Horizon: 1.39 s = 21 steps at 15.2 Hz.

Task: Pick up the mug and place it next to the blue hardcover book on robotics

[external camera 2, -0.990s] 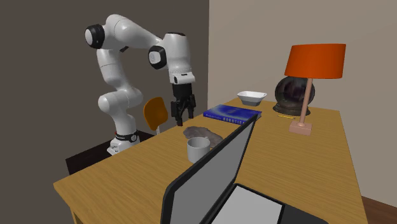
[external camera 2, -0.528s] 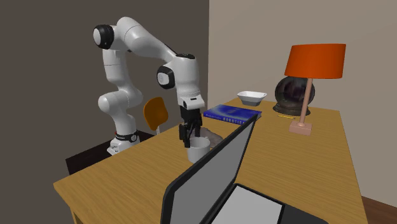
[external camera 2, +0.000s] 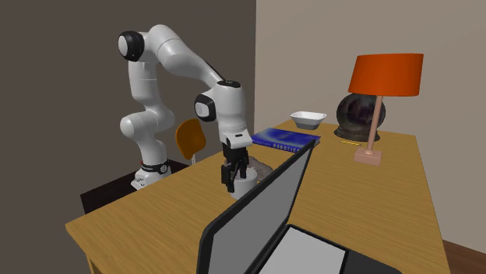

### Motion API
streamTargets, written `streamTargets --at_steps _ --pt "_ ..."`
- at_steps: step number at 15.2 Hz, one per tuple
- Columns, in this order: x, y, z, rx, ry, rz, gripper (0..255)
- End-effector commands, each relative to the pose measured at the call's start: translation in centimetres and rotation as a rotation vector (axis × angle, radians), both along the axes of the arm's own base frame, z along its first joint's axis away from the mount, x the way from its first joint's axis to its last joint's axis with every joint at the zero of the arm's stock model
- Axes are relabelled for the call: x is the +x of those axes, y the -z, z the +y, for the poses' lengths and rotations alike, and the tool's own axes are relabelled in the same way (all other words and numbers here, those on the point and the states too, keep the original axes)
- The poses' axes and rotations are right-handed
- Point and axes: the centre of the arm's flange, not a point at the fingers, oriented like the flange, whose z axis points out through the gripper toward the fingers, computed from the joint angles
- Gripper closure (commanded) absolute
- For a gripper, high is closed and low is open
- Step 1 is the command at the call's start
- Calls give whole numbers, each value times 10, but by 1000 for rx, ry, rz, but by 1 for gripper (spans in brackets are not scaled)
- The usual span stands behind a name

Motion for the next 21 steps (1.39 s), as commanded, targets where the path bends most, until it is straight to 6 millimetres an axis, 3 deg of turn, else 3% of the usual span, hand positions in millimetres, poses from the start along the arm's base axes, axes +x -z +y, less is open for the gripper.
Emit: streamTargets --at_steps 1,7,8,17,21 --pt "0 2 0 0 0 -1 0" --pt "0 2 0 0 0 -1 0" --pt "0 2 0 0 0 -1 255" --pt "0 2 0 0 0 -1 255" --pt "0 -20 0 0 0 -1 255"
